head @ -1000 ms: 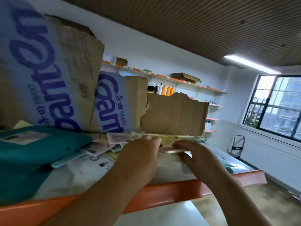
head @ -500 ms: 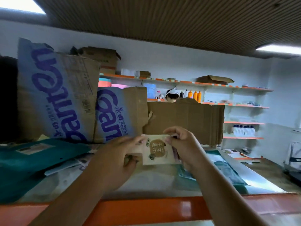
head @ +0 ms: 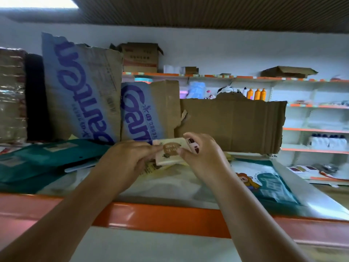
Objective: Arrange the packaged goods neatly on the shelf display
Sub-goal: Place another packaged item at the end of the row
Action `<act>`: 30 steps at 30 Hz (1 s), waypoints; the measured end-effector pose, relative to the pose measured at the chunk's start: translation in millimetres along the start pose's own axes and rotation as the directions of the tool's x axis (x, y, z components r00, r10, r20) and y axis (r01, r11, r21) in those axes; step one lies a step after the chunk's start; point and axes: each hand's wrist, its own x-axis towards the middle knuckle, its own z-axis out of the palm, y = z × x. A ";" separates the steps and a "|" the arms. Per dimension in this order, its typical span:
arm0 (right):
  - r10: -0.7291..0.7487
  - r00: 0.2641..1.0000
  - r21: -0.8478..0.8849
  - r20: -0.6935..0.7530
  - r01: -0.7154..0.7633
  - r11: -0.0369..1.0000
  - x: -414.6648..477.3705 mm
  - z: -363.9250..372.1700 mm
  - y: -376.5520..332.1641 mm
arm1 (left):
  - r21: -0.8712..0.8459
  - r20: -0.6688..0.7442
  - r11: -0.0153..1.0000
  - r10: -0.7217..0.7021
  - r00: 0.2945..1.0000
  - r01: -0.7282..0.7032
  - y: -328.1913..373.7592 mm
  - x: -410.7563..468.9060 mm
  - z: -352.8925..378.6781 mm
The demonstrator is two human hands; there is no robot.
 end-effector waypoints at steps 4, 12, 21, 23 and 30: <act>-0.211 0.970 -0.200 0.118 0.231 0.952 -7.5 9.0 -4.4 | 0.039 -0.032 0.998 -0.045 0.998 0.047 -4.9 -1.8 -0.6; -0.411 0.899 -0.534 0.153 0.425 0.731 -12.1 18.5 -18.8 | 0.047 -0.076 0.999 -0.006 0.997 0.010 -6.0 -5.6 -5.7; -0.578 0.789 -0.516 0.208 0.591 0.621 -34.1 54.2 -65.2 | 0.093 -0.064 0.996 0.000 0.998 0.006 -39.8 -52.4 -62.9; -0.591 0.783 -0.488 0.193 0.600 0.635 -30.3 78.6 -82.8 | 0.123 -0.069 0.992 -0.017 0.997 0.026 -55.7 -69.3 -85.7; -0.675 0.711 -0.343 0.196 0.695 0.632 -34.4 161.5 -172.9 | 0.171 -0.110 0.972 -0.143 0.984 0.161 -125.3 -138.5 -171.8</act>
